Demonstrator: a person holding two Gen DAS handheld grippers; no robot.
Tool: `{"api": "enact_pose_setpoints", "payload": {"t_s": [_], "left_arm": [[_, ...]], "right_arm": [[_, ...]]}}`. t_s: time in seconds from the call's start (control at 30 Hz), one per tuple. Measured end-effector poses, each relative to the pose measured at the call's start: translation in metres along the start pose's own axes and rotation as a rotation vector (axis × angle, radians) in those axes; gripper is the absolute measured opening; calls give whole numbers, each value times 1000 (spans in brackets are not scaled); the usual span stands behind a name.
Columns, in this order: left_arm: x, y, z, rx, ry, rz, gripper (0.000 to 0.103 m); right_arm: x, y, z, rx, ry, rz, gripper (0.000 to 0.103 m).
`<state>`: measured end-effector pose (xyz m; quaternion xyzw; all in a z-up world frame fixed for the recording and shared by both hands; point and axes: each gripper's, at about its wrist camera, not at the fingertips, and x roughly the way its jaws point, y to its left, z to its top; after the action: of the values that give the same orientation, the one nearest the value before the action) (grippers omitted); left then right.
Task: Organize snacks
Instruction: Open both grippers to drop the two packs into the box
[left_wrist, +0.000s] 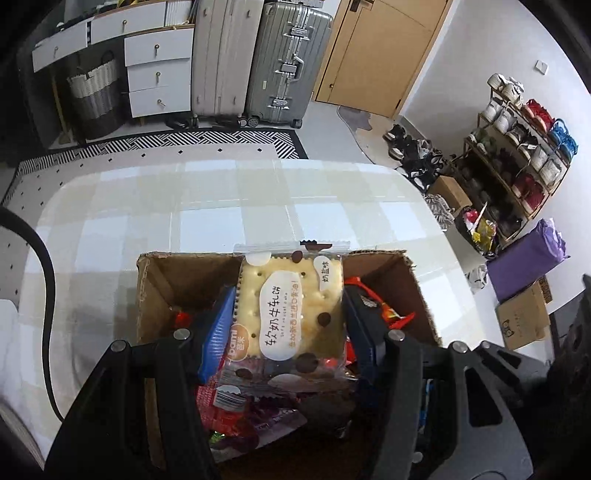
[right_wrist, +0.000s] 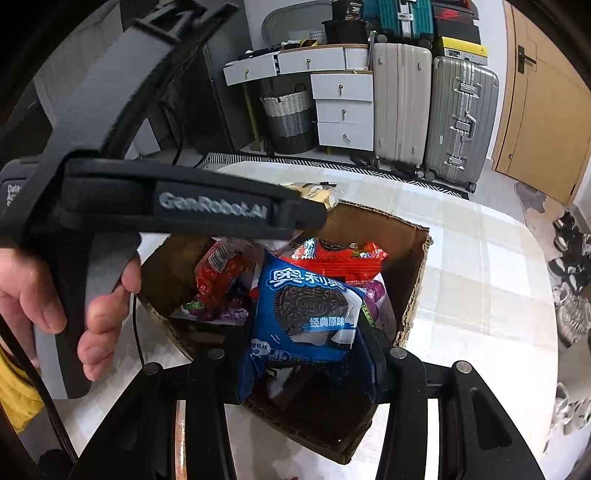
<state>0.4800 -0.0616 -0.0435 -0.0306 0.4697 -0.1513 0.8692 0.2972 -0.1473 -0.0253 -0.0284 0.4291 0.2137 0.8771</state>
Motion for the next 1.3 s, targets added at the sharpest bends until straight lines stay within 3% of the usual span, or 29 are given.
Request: {"api": "enact_pose_setpoints", "payload": {"t_s": [0.27,0.7,1.0,1.03,1.1,1.3], "left_arm": [[12,-3,-5,34,19,25,55],[-28,0,-18,2,-18,16,56],[-46,2,-18,-7,-41,30,67],[-49,2,-18,-7,-48,30,69],[-54,3,-18,-10,-55,27,72],[-67,8,-20,-41,-75,24,77]], "right_arm": [[5,-1,2,0,18,-7,45],[3,2,5,-15,23,-22,51],[-1,12,0,-27,10,-58,53],[-3,12,0,-31,0,-63,54],[-6,14,0,-36,-16,-75,67],[-16,12,-1,-33,-48,-83,69]]}}
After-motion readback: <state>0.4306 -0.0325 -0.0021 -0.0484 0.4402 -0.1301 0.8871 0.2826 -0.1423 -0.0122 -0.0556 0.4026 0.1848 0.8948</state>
